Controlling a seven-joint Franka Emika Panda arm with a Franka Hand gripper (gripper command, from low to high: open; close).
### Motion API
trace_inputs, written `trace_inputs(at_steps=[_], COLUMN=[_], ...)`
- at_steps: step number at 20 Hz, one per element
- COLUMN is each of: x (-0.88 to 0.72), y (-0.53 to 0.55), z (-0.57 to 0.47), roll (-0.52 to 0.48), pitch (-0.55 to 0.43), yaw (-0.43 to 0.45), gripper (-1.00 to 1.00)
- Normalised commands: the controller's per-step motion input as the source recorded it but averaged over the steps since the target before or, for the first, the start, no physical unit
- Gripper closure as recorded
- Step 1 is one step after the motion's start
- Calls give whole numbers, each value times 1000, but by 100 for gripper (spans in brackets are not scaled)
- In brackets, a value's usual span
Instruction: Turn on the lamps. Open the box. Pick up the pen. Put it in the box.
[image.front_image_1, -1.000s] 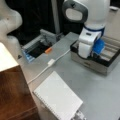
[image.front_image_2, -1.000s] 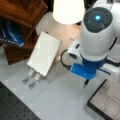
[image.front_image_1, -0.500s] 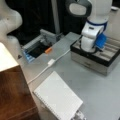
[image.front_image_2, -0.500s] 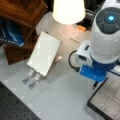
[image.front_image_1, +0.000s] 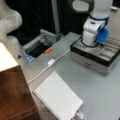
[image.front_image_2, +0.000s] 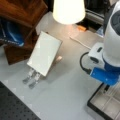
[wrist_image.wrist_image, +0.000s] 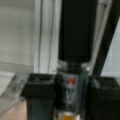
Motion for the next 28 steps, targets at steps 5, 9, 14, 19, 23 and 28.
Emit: trace_inputs(at_steps=[5, 9, 14, 19, 23, 28], x=[220, 212, 183, 124, 79, 74], y=[262, 237, 259, 270, 242, 178], z=[17, -46, -93, -76, -38, -59], roll=[11, 10, 0, -41, -80, -113], pitch=[124, 105, 78, 71, 64, 37], yaw=[-222, -199, -180, -169, -148, -127], gripper=[100, 100, 100, 100, 100, 100])
